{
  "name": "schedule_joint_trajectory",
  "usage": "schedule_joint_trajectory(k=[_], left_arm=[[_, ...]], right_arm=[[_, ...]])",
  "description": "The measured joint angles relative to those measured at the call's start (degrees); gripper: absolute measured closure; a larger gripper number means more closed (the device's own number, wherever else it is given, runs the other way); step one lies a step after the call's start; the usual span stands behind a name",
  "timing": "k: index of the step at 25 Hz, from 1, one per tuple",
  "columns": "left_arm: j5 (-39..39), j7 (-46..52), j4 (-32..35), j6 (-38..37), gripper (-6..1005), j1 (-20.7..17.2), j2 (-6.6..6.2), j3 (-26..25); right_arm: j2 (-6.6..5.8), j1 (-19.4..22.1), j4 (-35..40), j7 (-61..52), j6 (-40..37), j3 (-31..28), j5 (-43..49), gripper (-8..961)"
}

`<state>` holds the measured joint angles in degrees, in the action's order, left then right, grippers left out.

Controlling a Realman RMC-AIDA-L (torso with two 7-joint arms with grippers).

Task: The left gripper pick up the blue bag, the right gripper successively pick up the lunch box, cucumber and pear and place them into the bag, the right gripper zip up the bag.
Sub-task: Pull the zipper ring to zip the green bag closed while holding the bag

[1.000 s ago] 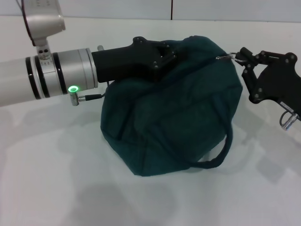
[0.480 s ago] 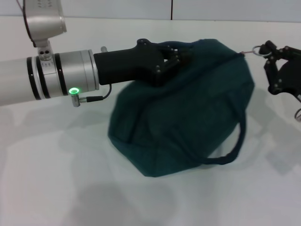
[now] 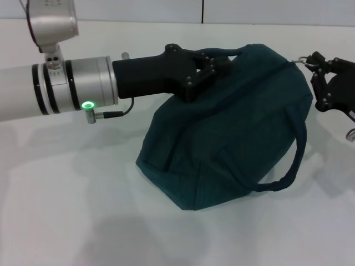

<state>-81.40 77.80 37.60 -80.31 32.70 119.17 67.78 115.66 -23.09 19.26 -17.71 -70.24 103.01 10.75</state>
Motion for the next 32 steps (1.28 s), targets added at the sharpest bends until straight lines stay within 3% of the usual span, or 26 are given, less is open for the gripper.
schedule_joint_trajectory(k=[9,22,32], left_arm=[[0.0,-0.2,-1.4,0.1,967,0.4,-0.01,0.0],[0.0,-0.3,-1.5,0.3,969,0.7,-0.08,-0.3],[0.2,-0.5,-1.6,0.4,970,0.7,-0.08,-0.3]], right_arm=[[-0.29,0.0,0.5,-3.8,0.8,-1.4,-0.1,881],[-0.37,-0.4,0.8,-6.9,4.6,-1.8,8.5,486],[-0.36,1.4,1.5,-6.5,-0.4,-2.1,10.3,493]])
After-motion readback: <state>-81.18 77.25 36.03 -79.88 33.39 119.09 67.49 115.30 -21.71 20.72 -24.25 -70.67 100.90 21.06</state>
